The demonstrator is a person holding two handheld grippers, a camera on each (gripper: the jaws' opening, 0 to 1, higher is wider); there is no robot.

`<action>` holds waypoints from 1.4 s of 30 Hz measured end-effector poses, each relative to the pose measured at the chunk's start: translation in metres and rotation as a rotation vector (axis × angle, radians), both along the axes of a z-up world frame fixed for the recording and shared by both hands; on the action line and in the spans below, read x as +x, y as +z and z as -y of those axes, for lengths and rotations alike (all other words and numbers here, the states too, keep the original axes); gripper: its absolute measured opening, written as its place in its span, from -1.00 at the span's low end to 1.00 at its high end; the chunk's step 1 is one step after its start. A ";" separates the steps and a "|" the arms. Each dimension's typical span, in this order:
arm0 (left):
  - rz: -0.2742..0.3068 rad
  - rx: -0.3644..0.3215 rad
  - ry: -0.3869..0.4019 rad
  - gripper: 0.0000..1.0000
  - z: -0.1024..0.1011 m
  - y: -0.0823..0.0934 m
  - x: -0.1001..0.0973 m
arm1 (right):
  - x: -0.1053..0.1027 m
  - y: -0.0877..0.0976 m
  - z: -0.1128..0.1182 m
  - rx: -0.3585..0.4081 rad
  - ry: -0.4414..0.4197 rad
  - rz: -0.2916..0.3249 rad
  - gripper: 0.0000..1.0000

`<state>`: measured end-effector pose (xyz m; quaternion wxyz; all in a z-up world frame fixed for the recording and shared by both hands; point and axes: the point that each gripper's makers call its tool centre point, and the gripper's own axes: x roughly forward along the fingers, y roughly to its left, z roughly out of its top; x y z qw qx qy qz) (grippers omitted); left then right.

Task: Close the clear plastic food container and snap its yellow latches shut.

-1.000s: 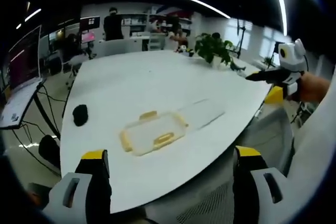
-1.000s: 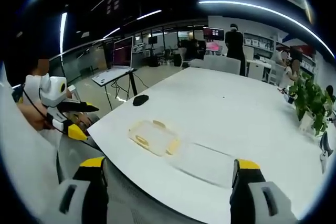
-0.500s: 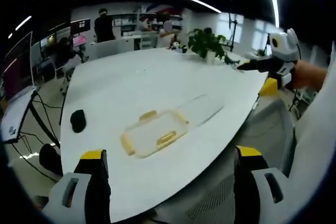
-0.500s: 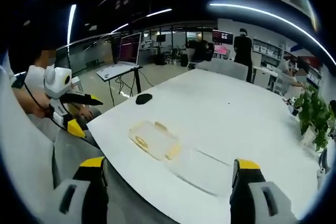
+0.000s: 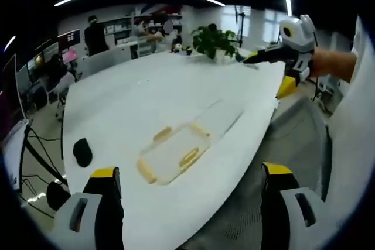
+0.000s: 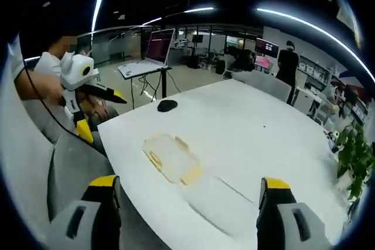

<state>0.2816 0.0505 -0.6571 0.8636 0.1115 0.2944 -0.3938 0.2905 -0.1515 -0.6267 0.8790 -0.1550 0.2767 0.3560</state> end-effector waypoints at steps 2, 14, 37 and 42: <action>0.017 0.030 -0.030 0.92 -0.002 -0.001 0.005 | 0.004 0.000 -0.002 -0.007 0.018 0.006 0.98; 0.069 0.100 -0.201 0.91 -0.002 0.001 0.030 | 0.028 -0.009 -0.013 -0.078 0.120 0.025 0.91; 0.033 0.215 -0.554 0.68 -0.002 -0.038 0.045 | 0.052 -0.049 -0.039 -0.223 0.352 0.005 0.83; 0.048 0.255 -0.583 0.62 -0.004 -0.047 0.056 | 0.061 -0.058 -0.042 -0.244 0.386 0.004 0.79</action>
